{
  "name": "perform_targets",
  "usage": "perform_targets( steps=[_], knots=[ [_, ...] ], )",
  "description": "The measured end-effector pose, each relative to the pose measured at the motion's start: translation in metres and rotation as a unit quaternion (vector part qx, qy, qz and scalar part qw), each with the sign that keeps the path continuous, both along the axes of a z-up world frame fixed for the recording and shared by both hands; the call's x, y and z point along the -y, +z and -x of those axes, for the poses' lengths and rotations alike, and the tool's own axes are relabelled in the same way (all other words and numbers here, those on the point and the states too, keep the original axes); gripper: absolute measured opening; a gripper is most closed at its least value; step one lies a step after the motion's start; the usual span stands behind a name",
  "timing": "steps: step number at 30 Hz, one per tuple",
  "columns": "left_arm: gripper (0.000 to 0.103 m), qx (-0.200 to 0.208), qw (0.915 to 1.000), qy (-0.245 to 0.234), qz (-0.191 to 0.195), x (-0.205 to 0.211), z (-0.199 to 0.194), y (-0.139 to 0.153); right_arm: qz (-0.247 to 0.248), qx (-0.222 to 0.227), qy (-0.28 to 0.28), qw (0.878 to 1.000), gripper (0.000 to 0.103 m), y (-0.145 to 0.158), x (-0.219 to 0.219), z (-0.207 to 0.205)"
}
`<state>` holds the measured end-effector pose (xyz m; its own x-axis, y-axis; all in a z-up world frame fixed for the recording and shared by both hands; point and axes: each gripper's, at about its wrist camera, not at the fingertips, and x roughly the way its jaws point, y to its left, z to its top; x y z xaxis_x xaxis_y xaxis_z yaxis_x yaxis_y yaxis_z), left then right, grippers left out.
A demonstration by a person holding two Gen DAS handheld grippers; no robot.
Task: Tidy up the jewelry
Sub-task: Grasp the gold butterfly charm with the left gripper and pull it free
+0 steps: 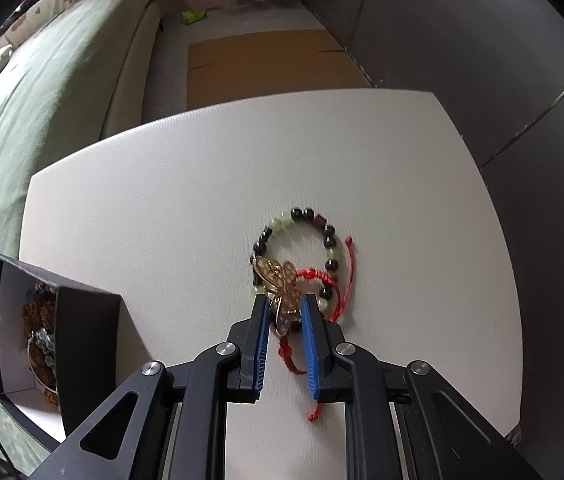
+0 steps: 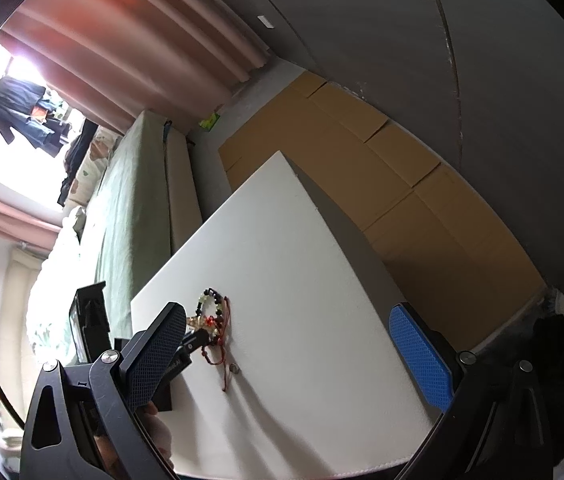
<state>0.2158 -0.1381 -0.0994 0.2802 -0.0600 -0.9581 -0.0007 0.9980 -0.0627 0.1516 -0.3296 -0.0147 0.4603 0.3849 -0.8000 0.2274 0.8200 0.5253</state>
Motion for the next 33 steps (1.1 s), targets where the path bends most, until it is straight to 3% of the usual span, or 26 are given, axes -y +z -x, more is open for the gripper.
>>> perform_targets(
  steps=[4,7,13,16,18,19,20,30,33],
  knots=[
    [0.016,0.014,0.9998,0.01,0.005,-0.006,-0.002,0.003,0.002,-0.001,0.004,1.0,0.103,-0.001,-0.001,-0.001],
    [0.003,0.019,0.9998,0.005,0.001,-0.005,-0.001,0.004,0.003,-0.001,0.003,1.0,0.103,-0.001,0.0,-0.002],
    [0.003,0.019,0.9998,-0.006,0.002,-0.005,-0.001,0.008,0.006,-0.003,0.006,1.0,0.103,0.0,-0.004,-0.003],
    [0.007,0.014,0.9999,-0.006,0.006,-0.005,0.0,0.01,0.006,-0.003,0.007,1.0,0.103,0.001,-0.006,-0.004],
    [0.022,0.015,0.9999,-0.007,0.001,-0.004,0.0,0.012,0.006,-0.003,0.009,1.0,0.103,0.001,-0.007,-0.005],
    [0.037,0.016,0.9998,-0.007,0.0,-0.004,0.0,0.012,0.006,-0.004,0.01,1.0,0.103,0.001,-0.008,-0.005],
    [0.045,0.02,0.9998,-0.005,-0.002,-0.004,0.001,0.013,0.007,-0.005,0.011,1.0,0.103,0.001,-0.009,-0.005],
    [0.045,0.018,0.9997,0.015,-0.007,-0.009,-0.003,-0.001,0.009,-0.006,0.011,1.0,0.103,-0.001,-0.009,-0.006],
    [0.038,0.013,0.9998,0.014,-0.01,-0.008,-0.005,-0.007,0.01,-0.005,0.01,1.0,0.103,0.0,-0.008,-0.006]
  ],
)
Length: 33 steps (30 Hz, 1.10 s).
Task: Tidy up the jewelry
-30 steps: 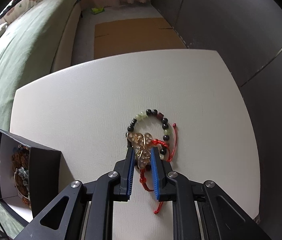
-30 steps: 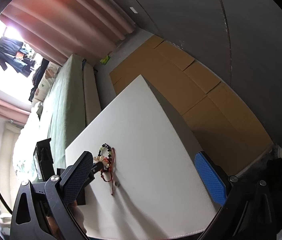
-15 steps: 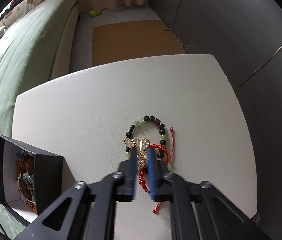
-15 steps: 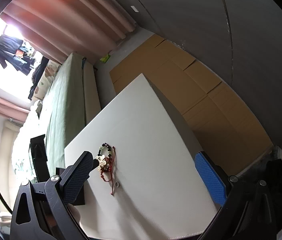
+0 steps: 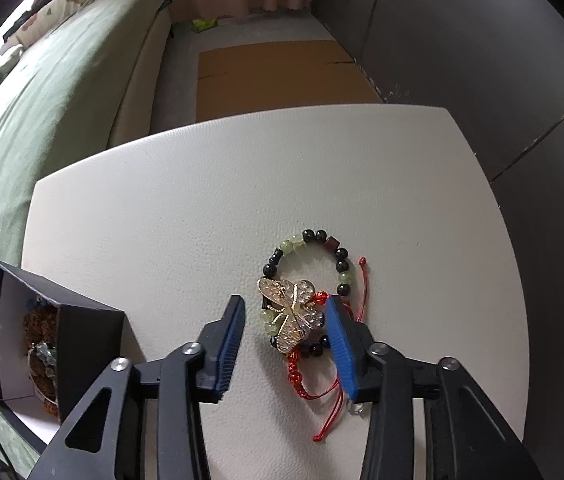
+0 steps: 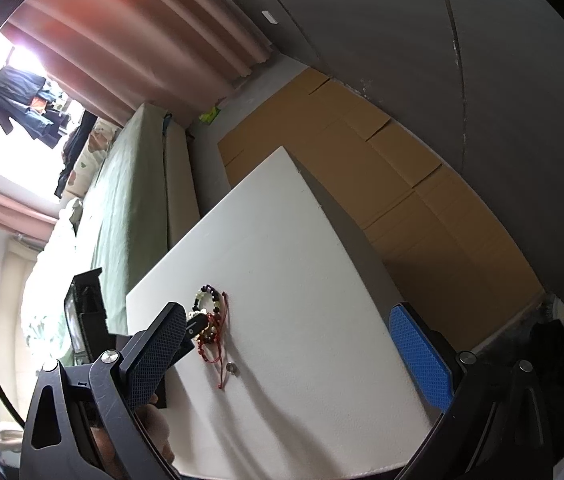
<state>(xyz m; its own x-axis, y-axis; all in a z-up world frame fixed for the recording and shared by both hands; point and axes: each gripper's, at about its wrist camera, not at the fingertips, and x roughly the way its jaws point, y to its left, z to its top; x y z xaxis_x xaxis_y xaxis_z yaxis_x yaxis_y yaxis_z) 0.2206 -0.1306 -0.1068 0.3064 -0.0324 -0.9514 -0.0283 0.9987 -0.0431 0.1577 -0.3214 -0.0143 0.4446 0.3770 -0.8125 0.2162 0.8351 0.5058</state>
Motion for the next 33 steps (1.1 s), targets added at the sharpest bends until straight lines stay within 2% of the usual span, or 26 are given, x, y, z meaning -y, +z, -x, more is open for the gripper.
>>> perform_targets(
  steps=[2,7,15,21,24,31,33],
  knots=[
    [0.027,-0.008,1.0,0.0,0.002,-0.001,-0.001,-0.004,0.0,0.0,-0.001,1.0,0.103,0.0,0.0,0.0],
    [0.013,-0.006,0.9998,0.009,0.016,-0.009,-0.001,0.0,0.0,0.0,0.0,1.0,0.103,0.0,0.001,0.0],
    [0.013,0.02,0.9994,0.012,0.027,-0.021,0.012,0.02,-0.002,0.002,0.013,1.0,0.103,-0.001,-0.007,-0.002],
    [0.013,0.046,0.9973,0.027,0.05,-0.039,0.043,0.032,-0.002,-0.002,0.043,0.999,0.103,-0.007,-0.025,-0.005],
    [0.013,0.06,0.9955,0.037,0.063,-0.047,0.052,0.039,0.001,-0.007,0.056,0.998,0.096,-0.012,-0.035,-0.008],
    [0.013,0.093,0.9904,0.058,0.084,-0.081,0.075,0.056,-0.003,-0.014,0.089,0.996,0.072,-0.025,-0.065,-0.014],
    [0.013,0.104,0.9888,0.06,0.089,-0.088,0.078,0.062,-0.005,-0.013,0.103,0.995,0.068,-0.029,-0.077,-0.016]
  ],
)
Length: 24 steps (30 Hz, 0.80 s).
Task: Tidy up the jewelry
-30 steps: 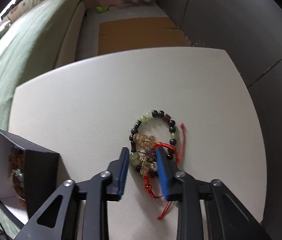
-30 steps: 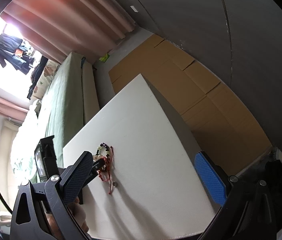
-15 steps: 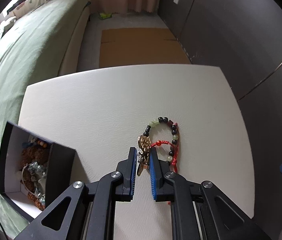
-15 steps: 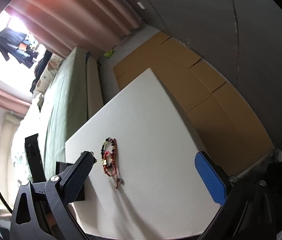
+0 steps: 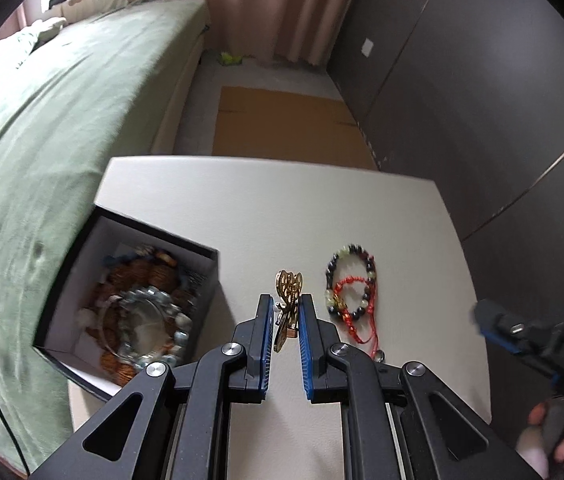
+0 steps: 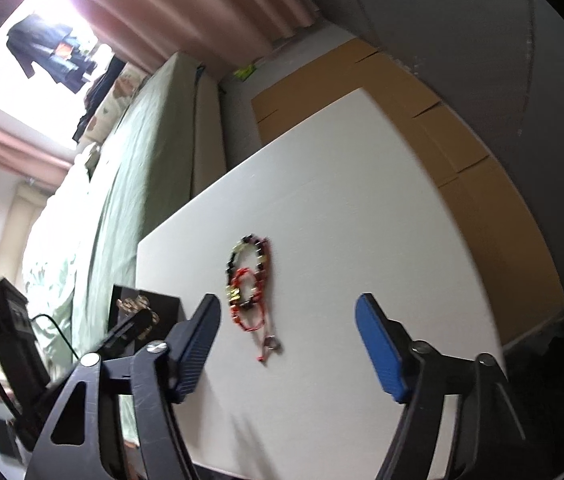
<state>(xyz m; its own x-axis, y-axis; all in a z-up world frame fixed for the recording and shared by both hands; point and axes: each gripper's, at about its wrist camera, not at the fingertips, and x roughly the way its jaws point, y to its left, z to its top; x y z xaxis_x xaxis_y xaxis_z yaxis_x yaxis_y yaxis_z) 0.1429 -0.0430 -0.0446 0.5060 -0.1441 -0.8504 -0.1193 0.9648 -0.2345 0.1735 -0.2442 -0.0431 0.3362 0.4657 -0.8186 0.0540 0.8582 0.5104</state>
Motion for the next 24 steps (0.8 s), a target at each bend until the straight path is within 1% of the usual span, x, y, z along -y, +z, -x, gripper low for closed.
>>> perform_targets(
  steps=[3,5,8,12,16,20,22,24],
  knots=[
    [0.013,0.015,0.9998,0.01,0.008,-0.011,0.007,0.009,0.0,-0.003,0.026,1.0,0.059,-0.007,-0.022,-0.003],
    [0.013,0.018,0.9996,0.017,0.015,-0.019,0.006,0.011,0.002,-0.007,0.041,0.999,0.051,-0.013,-0.034,-0.005],
    [0.013,0.021,0.9991,0.026,0.025,-0.03,0.006,0.012,0.011,-0.011,0.057,0.998,0.046,-0.022,-0.051,-0.01],
    [0.013,0.025,0.9987,0.03,0.034,-0.041,0.004,0.014,0.027,-0.022,0.064,0.997,0.038,-0.034,-0.064,-0.017],
    [0.013,0.023,0.9985,0.03,0.039,-0.045,0.001,0.011,0.037,-0.03,0.063,0.997,0.027,-0.043,-0.069,-0.025],
    [0.013,0.023,0.9984,0.028,0.044,-0.05,-0.001,0.009,0.061,-0.032,0.063,0.996,0.024,-0.048,-0.073,-0.033],
    [0.013,0.022,0.9983,0.028,0.047,-0.053,-0.002,0.008,0.065,-0.036,0.065,0.995,0.02,-0.05,-0.076,-0.037],
    [0.013,0.021,0.9981,0.029,0.051,-0.055,-0.002,0.008,0.076,-0.038,0.07,0.994,0.018,-0.053,-0.08,-0.038]
  ],
)
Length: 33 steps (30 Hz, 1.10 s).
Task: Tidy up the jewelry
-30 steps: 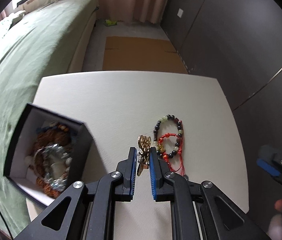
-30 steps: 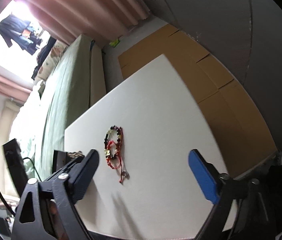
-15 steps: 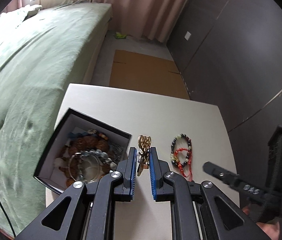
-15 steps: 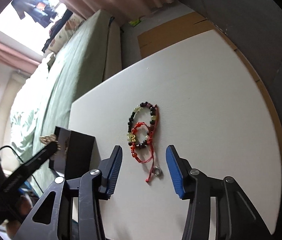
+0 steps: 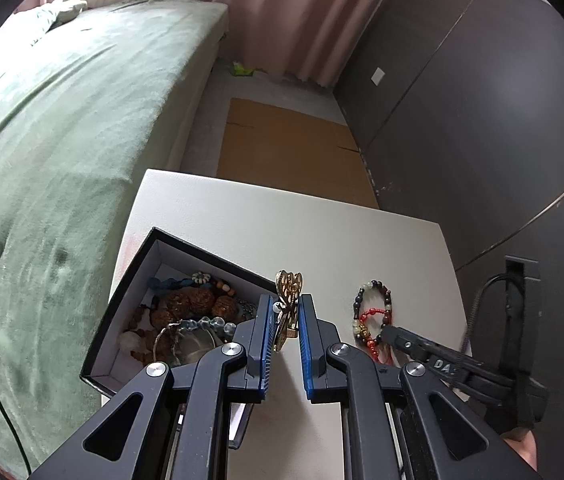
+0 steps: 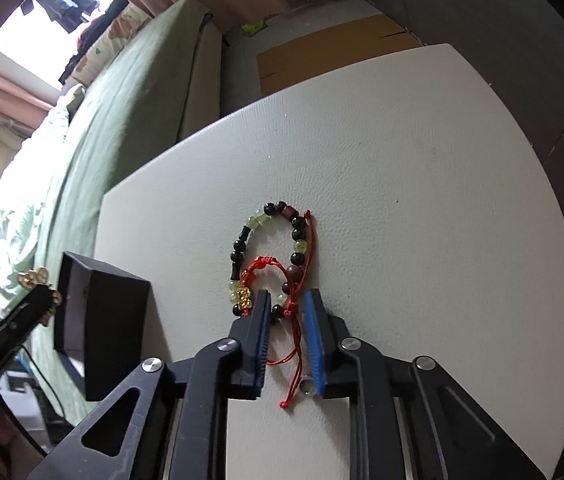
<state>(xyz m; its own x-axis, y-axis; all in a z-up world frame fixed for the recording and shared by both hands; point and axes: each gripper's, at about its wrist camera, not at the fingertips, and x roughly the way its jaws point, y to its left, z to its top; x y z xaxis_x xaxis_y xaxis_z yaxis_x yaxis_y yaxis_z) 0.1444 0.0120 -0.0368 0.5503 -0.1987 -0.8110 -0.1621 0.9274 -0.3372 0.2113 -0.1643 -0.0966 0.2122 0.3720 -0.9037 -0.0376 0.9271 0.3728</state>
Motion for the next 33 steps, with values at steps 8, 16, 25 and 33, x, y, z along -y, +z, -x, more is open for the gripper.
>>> perform_targets(
  steps=[8,16,25,33],
  knots=[
    [0.013,0.01,0.9997,0.019,0.006,-0.018,0.012,0.009,0.014,0.02,0.012,1.0,0.009,0.007,-0.007,0.007],
    [0.013,-0.005,0.9988,0.047,0.012,-0.038,0.025,0.009,-0.05,0.061,0.005,0.997,0.009,0.042,-0.003,0.027],
    [0.074,0.002,0.9971,0.06,0.047,-0.053,0.041,0.013,-0.143,0.092,0.036,0.985,0.009,0.071,-0.027,0.058],
    [0.074,0.012,0.9945,0.088,0.054,-0.079,0.056,0.022,-0.232,0.12,0.059,0.964,0.009,0.089,-0.057,0.076]
  ],
)
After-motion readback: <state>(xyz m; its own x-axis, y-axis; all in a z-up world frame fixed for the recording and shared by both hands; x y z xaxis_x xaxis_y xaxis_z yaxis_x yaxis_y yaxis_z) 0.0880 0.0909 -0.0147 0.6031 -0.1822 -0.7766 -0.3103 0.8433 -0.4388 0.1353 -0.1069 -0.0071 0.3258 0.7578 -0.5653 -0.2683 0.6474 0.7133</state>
